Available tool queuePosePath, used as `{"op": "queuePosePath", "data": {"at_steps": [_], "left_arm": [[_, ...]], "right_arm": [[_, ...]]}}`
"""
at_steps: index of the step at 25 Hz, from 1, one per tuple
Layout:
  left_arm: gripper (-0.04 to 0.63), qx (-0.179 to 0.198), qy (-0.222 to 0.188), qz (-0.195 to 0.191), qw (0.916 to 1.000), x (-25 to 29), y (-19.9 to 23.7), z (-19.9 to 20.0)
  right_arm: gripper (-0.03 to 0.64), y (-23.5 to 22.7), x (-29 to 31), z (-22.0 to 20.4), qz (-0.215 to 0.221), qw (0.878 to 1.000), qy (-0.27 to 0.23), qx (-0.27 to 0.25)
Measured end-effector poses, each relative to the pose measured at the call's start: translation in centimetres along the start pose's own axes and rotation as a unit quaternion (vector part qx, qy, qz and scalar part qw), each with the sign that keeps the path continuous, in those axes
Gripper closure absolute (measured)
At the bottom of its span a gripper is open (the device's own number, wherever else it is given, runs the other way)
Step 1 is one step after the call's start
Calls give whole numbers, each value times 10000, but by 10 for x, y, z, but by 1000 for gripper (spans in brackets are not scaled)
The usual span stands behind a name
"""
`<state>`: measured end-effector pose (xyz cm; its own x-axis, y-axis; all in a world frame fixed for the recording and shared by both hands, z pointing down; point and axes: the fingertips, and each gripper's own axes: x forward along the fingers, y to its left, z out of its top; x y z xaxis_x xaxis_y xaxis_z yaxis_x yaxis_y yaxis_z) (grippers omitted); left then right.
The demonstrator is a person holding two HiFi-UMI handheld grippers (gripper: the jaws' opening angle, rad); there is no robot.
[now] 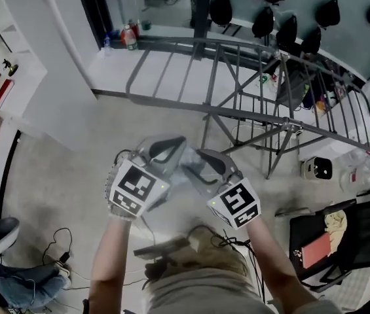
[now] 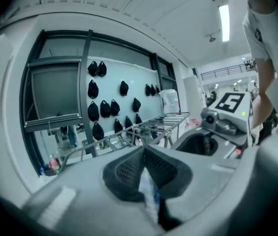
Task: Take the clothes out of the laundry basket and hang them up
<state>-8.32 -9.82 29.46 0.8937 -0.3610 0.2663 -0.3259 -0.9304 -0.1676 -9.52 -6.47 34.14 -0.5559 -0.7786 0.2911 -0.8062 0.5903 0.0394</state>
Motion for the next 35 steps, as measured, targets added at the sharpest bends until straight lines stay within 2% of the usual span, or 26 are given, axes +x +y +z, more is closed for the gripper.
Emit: {"op": "queuePosePath", "data": {"at_steps": [6, 12, 13, 15, 16, 19, 24, 30, 35], "left_arm": [[598, 251, -133, -622, 9977, 27, -36, 18], [598, 419, -305, -1231, 9910, 52, -75, 37], [598, 445, -327, -1339, 9895, 57, -81, 40], [600, 396, -478, -1547, 9860, 64, -92, 51], [600, 290, -639, -1634, 9841, 67, -95, 62], [600, 120, -1016, -1774, 9788, 79, -101, 91], [598, 243, -826, -1939, 9772, 108, -124, 85], [598, 263, -528, -2091, 9761, 137, -162, 64], [597, 257, -609, -2046, 9766, 150, -182, 72]], "right_arm": [[387, 2, -43, -27, -771, 9968, 156, 162], [391, -23, -76, -46, -1730, 9840, 347, 233], [406, -31, -84, -49, -1938, 9799, 390, 254], [535, -48, -104, -54, -2312, 9710, 521, 324], [578, -54, -114, -56, -2414, 9679, 580, 389], [594, -66, -138, -63, -2457, 9648, 632, 687], [597, -87, -180, -69, -2808, 9529, 380, 1081], [597, -116, -220, -53, -3010, 9500, 343, 752], [597, -145, -249, -35, -3205, 9453, 145, 587]]}}
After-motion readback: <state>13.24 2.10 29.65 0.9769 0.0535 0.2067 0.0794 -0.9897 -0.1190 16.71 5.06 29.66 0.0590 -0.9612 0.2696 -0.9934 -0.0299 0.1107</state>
